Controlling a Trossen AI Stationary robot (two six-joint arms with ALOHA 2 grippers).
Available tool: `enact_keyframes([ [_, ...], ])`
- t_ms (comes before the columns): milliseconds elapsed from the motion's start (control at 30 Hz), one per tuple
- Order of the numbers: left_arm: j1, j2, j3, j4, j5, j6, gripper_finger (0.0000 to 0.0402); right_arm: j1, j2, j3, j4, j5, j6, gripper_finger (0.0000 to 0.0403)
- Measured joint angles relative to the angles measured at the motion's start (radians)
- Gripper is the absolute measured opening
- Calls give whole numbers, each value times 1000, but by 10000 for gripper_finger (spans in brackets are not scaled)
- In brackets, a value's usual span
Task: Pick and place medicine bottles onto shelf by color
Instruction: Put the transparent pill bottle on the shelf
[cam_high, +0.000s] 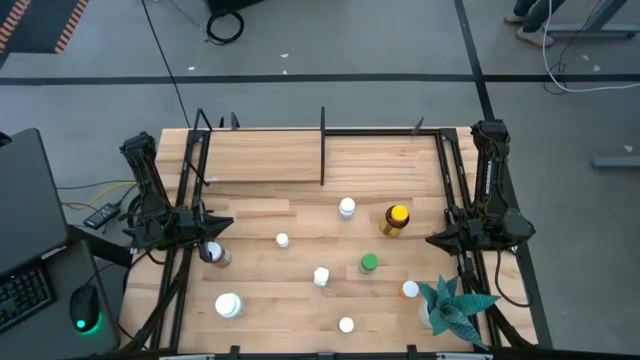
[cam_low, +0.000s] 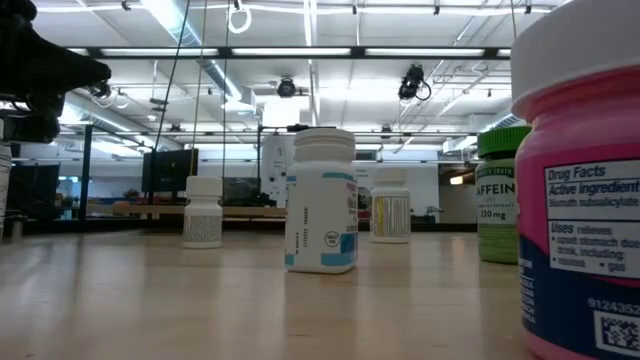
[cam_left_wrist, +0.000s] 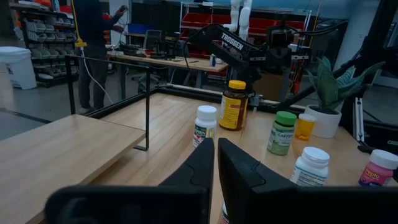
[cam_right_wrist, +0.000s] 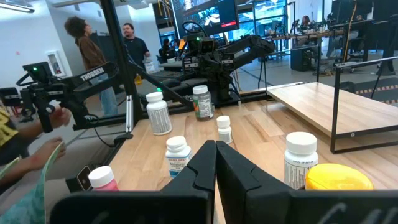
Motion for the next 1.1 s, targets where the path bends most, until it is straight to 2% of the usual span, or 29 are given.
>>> enact_keyframes([
  [1100,1,0,0,5,0,0,31,0,0,0,0,0,0,18],
])
